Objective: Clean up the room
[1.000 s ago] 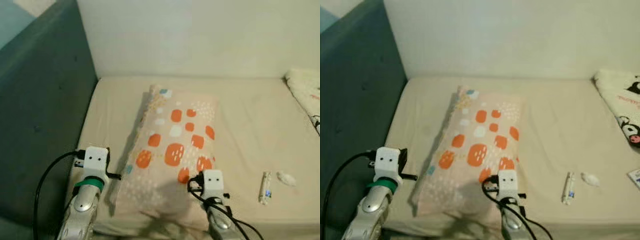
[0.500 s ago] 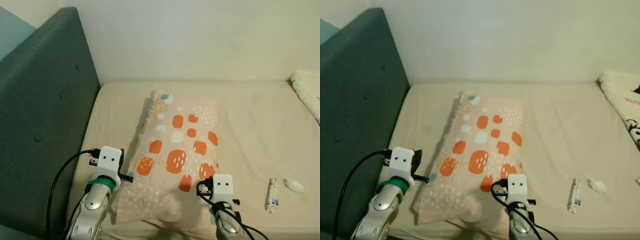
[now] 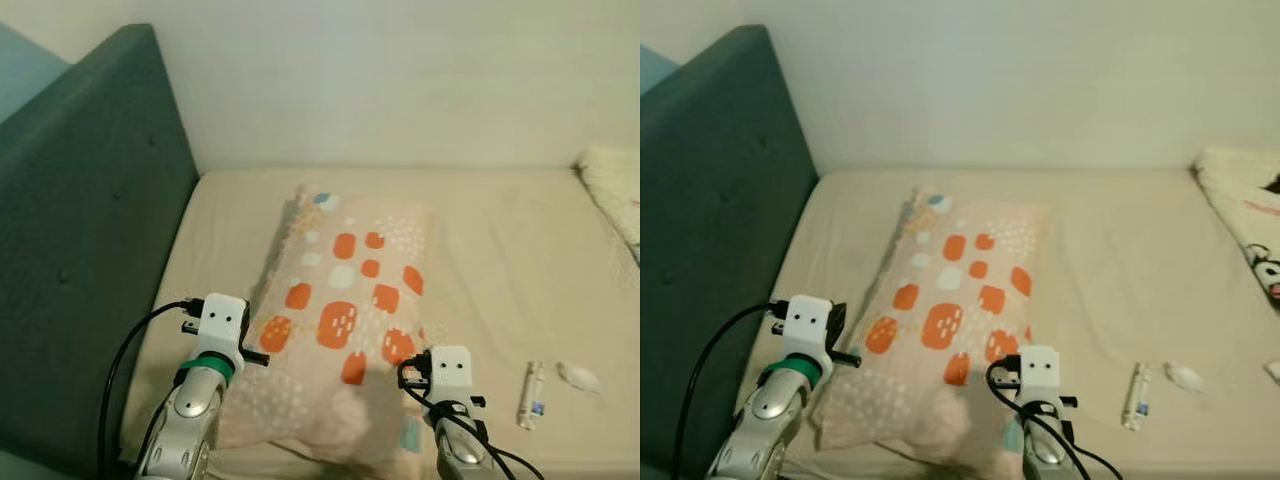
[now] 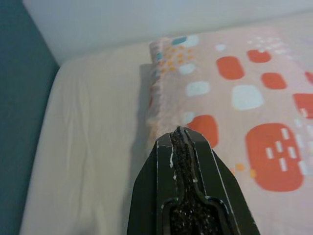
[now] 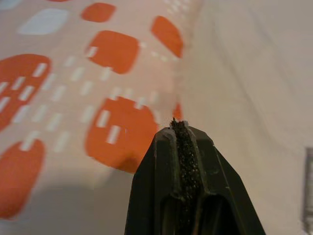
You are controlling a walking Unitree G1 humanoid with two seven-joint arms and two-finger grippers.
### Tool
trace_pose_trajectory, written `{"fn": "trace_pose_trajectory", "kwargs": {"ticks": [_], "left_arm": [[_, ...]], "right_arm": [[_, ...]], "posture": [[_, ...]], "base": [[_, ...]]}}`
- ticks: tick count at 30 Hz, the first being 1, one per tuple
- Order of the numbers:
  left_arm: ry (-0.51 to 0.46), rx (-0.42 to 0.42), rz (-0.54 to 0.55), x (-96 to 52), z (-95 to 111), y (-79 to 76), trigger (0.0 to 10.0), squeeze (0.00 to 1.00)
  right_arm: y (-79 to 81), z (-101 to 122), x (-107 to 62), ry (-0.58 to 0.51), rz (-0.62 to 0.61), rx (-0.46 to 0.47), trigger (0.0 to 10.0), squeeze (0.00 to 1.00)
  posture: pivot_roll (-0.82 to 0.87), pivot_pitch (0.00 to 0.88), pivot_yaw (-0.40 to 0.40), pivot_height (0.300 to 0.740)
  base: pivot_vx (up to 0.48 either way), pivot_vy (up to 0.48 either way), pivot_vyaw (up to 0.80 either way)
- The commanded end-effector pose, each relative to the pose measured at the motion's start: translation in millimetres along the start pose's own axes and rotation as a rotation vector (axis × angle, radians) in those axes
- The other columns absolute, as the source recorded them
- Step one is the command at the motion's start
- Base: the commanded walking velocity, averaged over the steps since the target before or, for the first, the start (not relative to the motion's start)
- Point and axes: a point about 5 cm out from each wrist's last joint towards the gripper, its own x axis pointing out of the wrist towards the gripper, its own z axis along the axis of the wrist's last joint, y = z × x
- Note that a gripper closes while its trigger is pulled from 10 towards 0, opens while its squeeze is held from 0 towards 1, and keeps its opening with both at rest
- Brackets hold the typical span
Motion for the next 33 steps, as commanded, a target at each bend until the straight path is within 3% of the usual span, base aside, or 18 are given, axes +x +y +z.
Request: {"fn": "trace_pose_trajectory", "kwargs": {"ticks": [1,17,18,19,23,33], "left_arm": [[0.025,0.011,0.01,-2.1,-6.3,3.0,10.0,0.0],[0.02,0.0,0.029,1.2,-5.5,-1.6,10.0,0.0],[0.027,-0.015,0.045,-1.5,-7.9,2.6,10.0,0.0],[0.049,-0.028,0.135,-10.8,-16.8,21.0,10.0,0.0],[0.062,-0.047,0.24,-19.1,-22.3,38.3,10.0,0.0],[0.051,-0.043,0.295,-24.6,-19.0,43.7,10.0,0.0]], "right_arm": [[3.0,-6.2,-3.3,0.029,0.005,0.013,10.0,0.0],[-8.1,1.4,3.1,0.017,0.026,-0.032,10.0,0.0],[-4.1,3.6,3.5,0.008,0.047,-0.047,10.0,0.0],[4.7,4.1,3.2,0.007,0.085,-0.06,10.0,0.0],[14.4,3.4,3.1,0.016,0.132,-0.074,10.0,0.0],[26.4,9.8,12.3,0.022,0.165,-0.053,10.0,0.0]], "posture": [[0.0,0.032,0.091,0.74],[-0.02,0.038,0.062,0.74],[-0.03,0.049,0.064,0.74],[-0.01,0.044,0.011,0.74],[0.02,0.046,-0.026,0.74],[0.09,0.043,-0.034,0.74]], "base": [[0.0,0.0,0.0],[0.0,0.0,0.0],[0.0,0.0,0.0],[0.0,0.0,0.0],[0.0,0.0,0.0],[0.0,0.0,0.0]]}}
